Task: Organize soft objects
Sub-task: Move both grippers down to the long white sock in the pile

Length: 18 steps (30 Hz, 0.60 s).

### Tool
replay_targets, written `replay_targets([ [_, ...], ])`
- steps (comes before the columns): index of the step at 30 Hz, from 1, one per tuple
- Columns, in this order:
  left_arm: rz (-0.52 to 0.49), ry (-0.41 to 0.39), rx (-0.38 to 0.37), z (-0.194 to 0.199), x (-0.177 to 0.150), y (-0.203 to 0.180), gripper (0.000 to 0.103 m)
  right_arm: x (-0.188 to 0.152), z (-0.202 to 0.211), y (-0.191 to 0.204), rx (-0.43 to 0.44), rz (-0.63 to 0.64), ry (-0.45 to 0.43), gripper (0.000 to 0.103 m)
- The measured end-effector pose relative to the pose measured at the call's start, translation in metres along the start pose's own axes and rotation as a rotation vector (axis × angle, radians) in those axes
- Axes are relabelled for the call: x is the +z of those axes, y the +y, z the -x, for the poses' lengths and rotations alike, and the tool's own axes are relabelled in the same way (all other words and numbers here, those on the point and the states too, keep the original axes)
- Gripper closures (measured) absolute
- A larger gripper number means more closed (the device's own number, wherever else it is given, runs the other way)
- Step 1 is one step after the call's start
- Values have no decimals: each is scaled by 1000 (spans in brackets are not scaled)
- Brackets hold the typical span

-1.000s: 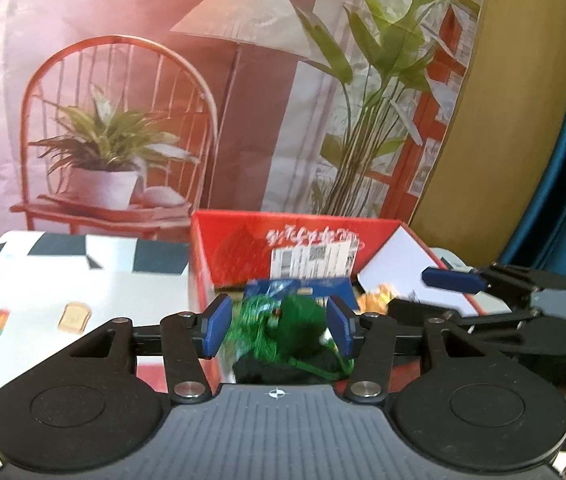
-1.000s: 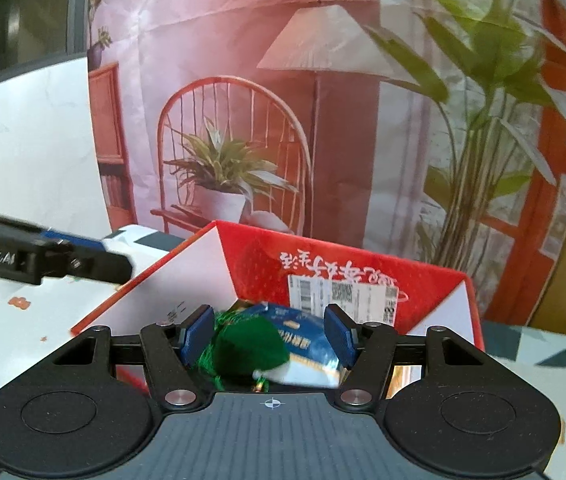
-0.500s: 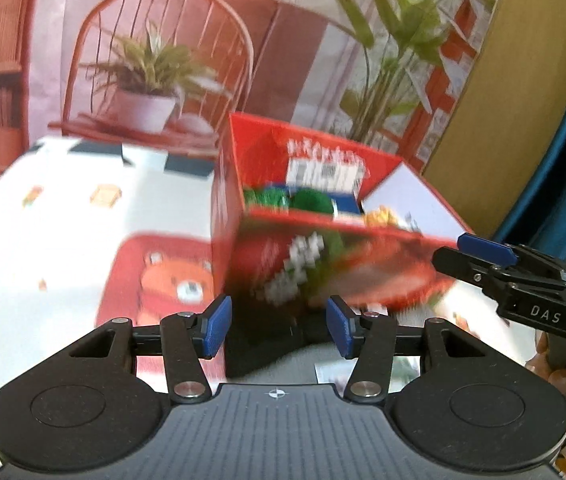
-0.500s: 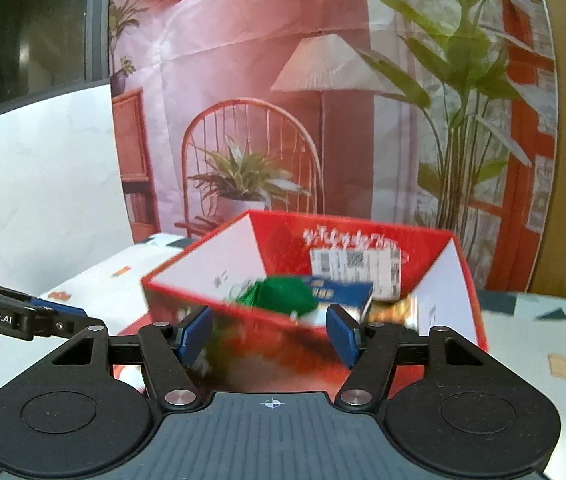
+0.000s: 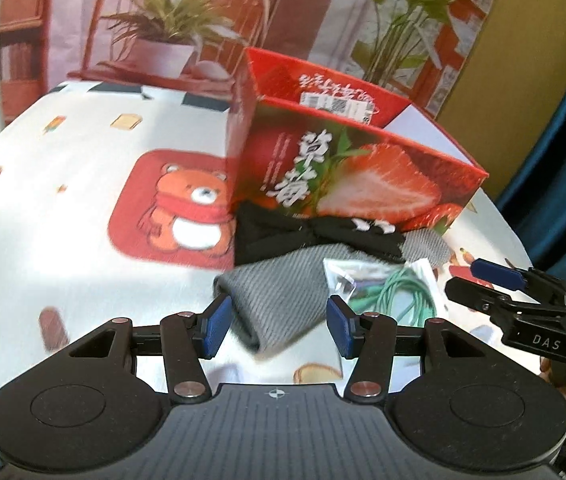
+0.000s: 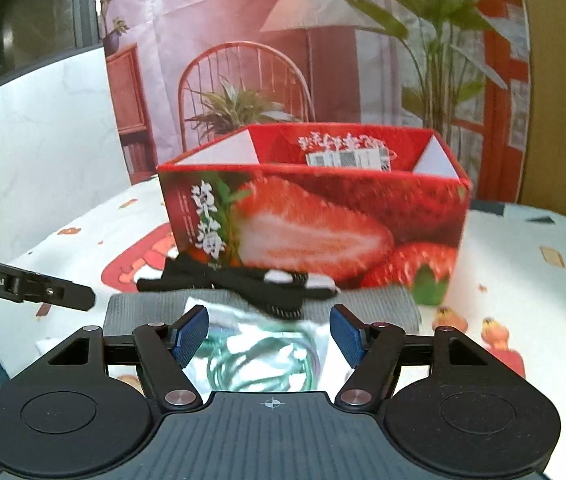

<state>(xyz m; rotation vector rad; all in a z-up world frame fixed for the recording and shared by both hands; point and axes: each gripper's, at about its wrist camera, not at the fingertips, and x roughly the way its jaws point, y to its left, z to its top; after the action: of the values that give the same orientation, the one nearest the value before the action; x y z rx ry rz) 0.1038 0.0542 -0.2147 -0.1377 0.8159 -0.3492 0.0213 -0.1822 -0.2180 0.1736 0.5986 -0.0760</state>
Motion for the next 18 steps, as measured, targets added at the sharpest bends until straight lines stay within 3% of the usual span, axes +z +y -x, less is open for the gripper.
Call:
replay_targets([
  [12,1,130,88,-5,-33,4,48,-21,22,-5,-46,-5,85,37],
  [18,-12,134,106,-11,-35,5,51,-34,22,-8,-65,7,178,35],
])
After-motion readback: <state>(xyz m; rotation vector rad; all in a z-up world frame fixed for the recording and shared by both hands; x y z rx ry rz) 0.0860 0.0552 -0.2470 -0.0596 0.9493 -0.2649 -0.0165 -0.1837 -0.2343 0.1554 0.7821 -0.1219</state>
